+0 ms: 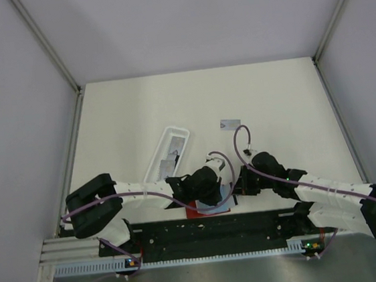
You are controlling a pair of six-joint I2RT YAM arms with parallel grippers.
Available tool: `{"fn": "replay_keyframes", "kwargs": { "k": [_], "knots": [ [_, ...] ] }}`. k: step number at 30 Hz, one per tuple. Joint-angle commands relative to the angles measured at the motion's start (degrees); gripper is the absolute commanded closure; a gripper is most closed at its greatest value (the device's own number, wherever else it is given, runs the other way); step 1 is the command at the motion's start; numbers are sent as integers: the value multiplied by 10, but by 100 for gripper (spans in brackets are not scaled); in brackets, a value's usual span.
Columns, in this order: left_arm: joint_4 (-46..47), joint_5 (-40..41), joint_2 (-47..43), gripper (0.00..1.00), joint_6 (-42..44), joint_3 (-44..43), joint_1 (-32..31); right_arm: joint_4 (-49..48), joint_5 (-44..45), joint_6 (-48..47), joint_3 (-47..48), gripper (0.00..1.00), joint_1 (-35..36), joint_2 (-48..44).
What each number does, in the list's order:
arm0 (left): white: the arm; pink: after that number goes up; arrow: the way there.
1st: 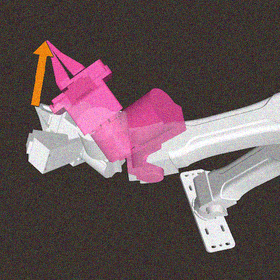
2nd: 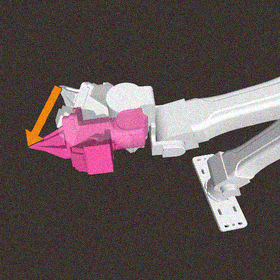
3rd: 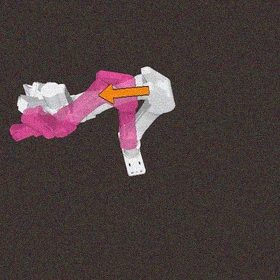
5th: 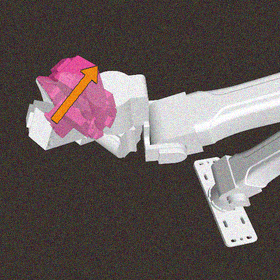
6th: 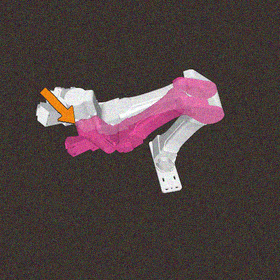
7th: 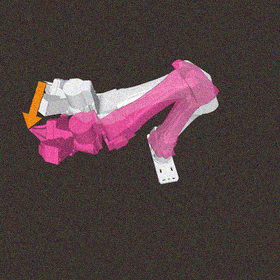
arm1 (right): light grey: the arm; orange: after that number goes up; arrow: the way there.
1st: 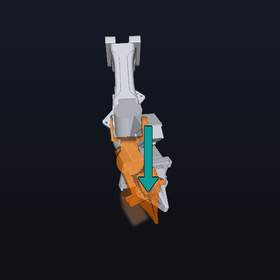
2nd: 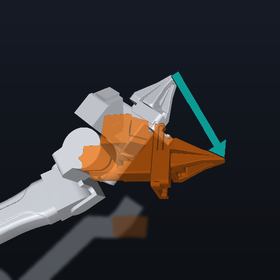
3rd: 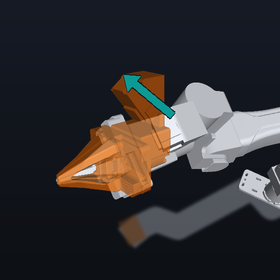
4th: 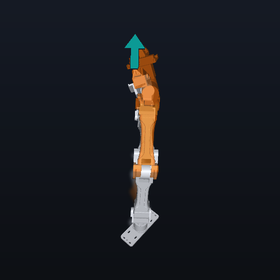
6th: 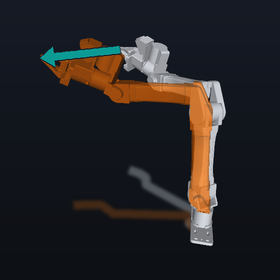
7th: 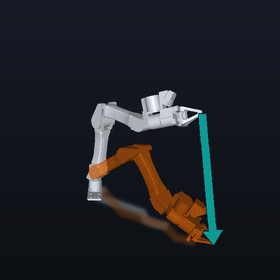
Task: Put the credit cards into the card holder
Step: Adjust the card holder at the center of the board.
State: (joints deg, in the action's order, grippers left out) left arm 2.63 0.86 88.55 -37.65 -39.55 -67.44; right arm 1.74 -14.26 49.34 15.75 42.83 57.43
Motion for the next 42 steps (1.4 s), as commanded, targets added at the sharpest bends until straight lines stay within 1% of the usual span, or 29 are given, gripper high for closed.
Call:
{"fn": "replay_keyframes", "kwargs": {
  "k": [1, 5, 12, 22, 25, 31, 33, 37, 39, 42],
  "knots": [
    [-24, 5, 14, 100, -9, 17, -1, -5, 6, 2, -4, 100, -10, 15],
    [-67, 21, 15, 100, -13, 17, -1, 0, 8, 1, -4, 100, -12, 17],
    [-102, 41, -37, 100, -23, 39, -1, 15, 20, 3, -5, 100, -15, 27],
    [-127, 57, -72, 100, -34, 61, -1, 27, 31, 2, -1, 100, -18, 25],
    [-124, 60, -84, 100, -35, 66, -1, 41, 39, -1, 6, 100, -18, -7],
    [-120, 60, -79, 100, -33, 64, -1, 62, 51, -20, 31, 100, -17, -136],
    [-119, 59, -80, 100, -33, 65, -1, 63, 48, -17, 41, 100, -18, -155],
    [-116, 60, -84, 100, -34, 66, -1, 9, 8, 15, 38, 100, -18, -124],
    [-114, 62, -85, 100, -34, 63, -1, -61, -16, 49, 19, 100, -18, -88],
    [-113, 61, -83, 100, -34, 62, -1, -136, -30, 95, -4, 100, -16, -55]
  ]
}}
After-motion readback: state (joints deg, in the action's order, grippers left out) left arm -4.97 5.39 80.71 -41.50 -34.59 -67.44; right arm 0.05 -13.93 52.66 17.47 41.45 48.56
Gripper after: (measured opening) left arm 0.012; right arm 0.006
